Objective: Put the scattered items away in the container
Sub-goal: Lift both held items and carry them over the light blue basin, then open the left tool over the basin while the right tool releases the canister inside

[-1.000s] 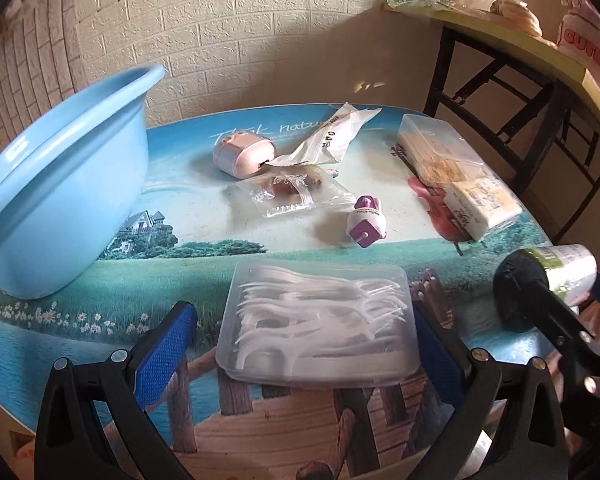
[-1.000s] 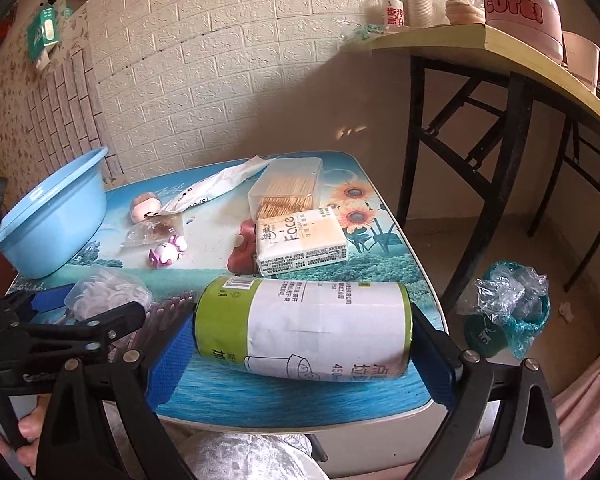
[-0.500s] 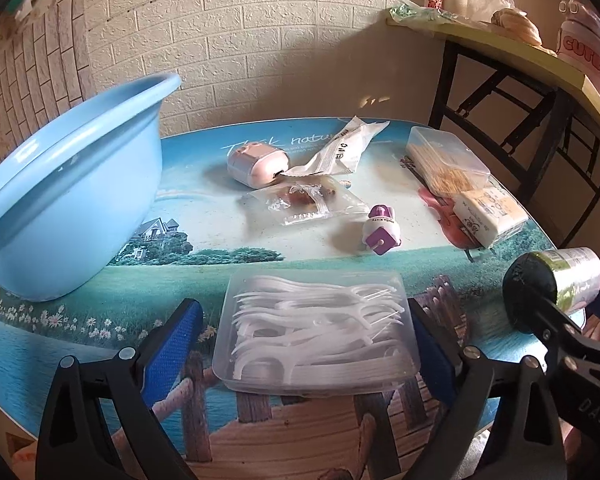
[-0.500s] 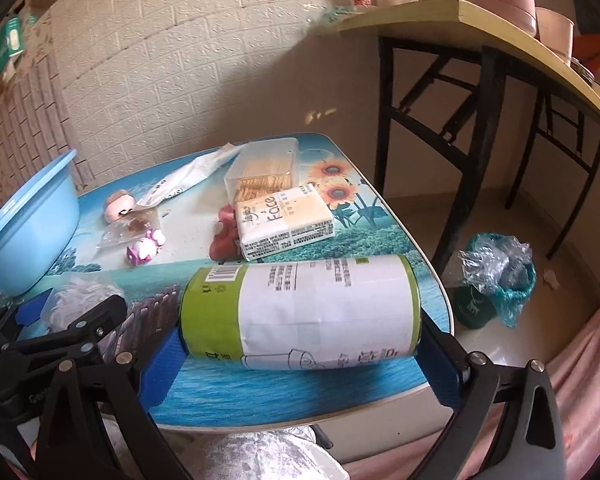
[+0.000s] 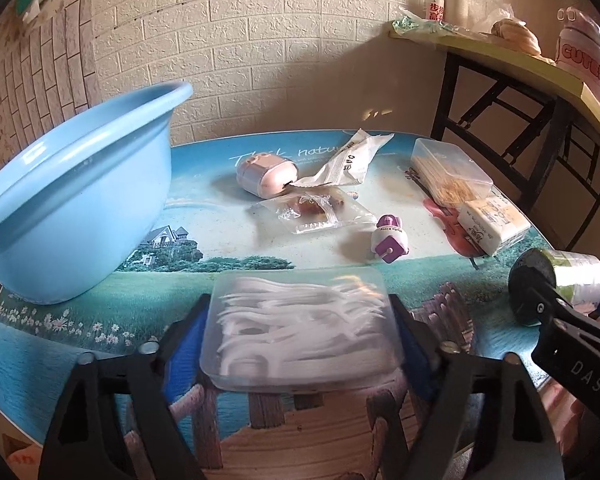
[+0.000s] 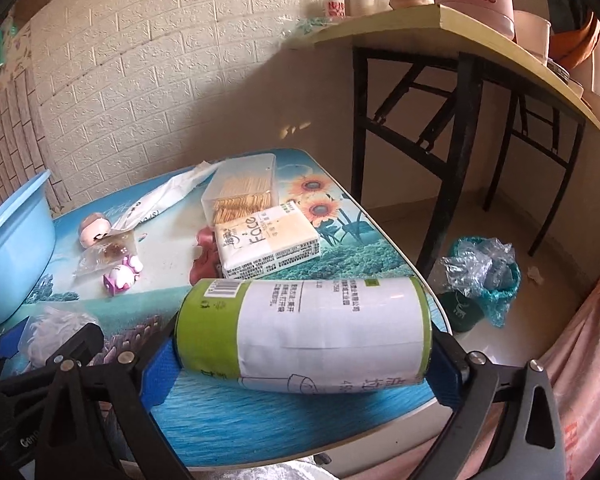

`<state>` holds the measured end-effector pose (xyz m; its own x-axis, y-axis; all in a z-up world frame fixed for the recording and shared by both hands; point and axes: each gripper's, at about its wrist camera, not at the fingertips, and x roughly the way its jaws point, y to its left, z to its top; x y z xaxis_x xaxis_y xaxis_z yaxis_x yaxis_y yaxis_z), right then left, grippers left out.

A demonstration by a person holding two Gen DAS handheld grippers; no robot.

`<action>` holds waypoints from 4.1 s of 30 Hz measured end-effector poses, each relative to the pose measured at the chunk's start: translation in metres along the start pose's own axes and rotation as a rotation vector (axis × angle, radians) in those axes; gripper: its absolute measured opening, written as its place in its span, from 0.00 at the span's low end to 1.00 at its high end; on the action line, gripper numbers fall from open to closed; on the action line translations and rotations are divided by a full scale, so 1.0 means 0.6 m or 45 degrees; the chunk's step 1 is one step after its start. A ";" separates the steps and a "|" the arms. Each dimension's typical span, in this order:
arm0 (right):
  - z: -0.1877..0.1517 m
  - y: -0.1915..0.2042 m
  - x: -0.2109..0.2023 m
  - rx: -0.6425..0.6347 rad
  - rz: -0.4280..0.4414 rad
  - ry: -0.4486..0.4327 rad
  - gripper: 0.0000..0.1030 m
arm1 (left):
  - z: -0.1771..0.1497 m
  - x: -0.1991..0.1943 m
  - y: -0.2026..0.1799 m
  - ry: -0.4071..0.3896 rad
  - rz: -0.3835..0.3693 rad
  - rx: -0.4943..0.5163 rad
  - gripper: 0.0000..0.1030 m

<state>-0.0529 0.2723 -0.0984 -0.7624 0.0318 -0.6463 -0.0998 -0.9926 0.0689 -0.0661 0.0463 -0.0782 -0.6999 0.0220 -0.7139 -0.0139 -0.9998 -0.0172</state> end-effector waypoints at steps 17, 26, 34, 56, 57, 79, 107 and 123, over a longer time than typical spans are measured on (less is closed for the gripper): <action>0.012 0.005 -0.058 -0.034 0.032 -0.093 0.95 | 0.014 -0.084 0.011 -0.139 -0.135 0.020 0.77; 0.032 0.009 -0.119 -0.028 0.052 -0.155 0.95 | 0.047 -0.137 0.042 -0.199 -0.129 0.001 0.77; 0.051 0.033 -0.166 -0.049 0.100 -0.167 0.95 | 0.075 -0.199 0.070 -0.266 -0.090 -0.025 0.77; 0.084 0.174 -0.283 -0.235 0.290 -0.242 0.95 | 0.057 -0.308 0.237 -0.377 0.071 -0.169 0.77; 0.086 0.187 -0.282 -0.252 0.305 -0.239 0.95 | 0.059 -0.312 0.248 -0.387 0.087 -0.172 0.77; 0.183 0.372 -0.137 -0.442 0.431 -0.115 0.95 | 0.149 -0.072 0.364 -0.142 0.118 -0.156 0.77; 0.161 0.503 -0.009 -0.578 0.633 0.100 0.95 | 0.145 -0.140 0.457 -0.226 0.266 -0.178 1.00; 0.156 0.510 -0.003 -0.646 0.598 0.110 1.00 | 0.138 -0.153 0.455 -0.203 0.225 -0.226 1.00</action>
<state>-0.1422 -0.0207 -0.0049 -0.5959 -0.4032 -0.6945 0.5554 -0.8316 0.0063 -0.0651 -0.2288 0.0406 -0.7840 -0.1673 -0.5978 0.2334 -0.9718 -0.0342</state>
